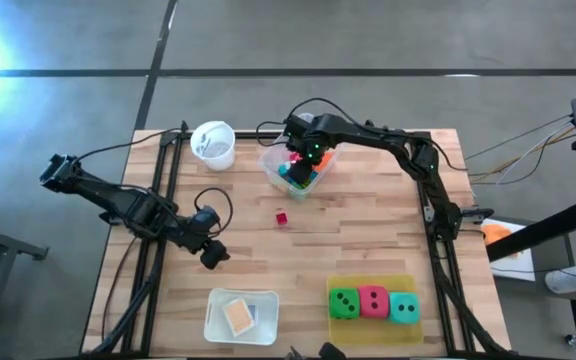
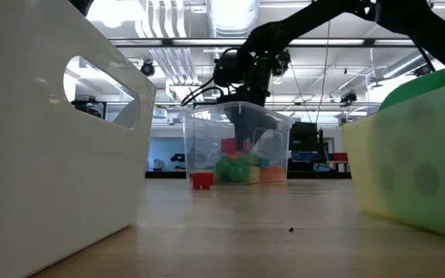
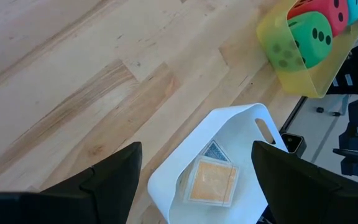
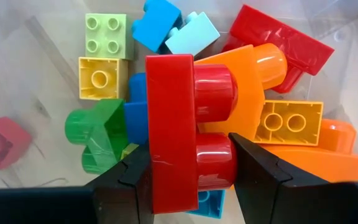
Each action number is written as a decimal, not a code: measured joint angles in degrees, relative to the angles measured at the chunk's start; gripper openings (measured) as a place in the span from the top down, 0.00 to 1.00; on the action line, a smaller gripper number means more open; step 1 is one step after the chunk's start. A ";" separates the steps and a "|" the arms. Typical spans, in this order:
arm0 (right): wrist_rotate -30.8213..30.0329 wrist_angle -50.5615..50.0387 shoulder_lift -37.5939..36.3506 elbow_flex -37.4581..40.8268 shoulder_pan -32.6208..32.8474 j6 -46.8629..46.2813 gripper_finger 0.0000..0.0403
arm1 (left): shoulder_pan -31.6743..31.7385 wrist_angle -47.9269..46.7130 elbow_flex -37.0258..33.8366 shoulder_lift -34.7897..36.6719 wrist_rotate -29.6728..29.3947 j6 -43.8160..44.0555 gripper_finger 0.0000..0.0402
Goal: Pick & Place Toys
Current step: Put the red game piece into the transparent bin
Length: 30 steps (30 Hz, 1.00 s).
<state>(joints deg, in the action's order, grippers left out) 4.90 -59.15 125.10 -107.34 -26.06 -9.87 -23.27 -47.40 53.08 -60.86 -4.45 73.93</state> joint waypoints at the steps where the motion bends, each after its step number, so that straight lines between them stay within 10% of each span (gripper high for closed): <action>1: 0.01 -0.05 0.00 -0.10 0.00 0.00 0.62 | 0.00 0.00 0.00 0.00 0.00 0.00 0.24; 7: 0.01 -0.53 0.15 -1.08 0.00 0.00 0.59 | 0.00 0.00 0.00 0.00 0.00 0.00 0.24; 17: -0.41 -0.55 0.22 -1.67 0.02 -1.29 0.09 | 0.00 0.00 0.00 0.00 0.17 -0.06 0.24; 30: -0.58 -0.53 -0.04 -1.74 0.04 -1.12 0.06 | 0.00 0.00 -0.01 0.00 0.39 -0.13 0.24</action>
<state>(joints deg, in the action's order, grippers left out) 4.32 -59.68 125.06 -109.08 -26.02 -10.99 -23.27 -47.40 53.07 -60.86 -4.05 73.80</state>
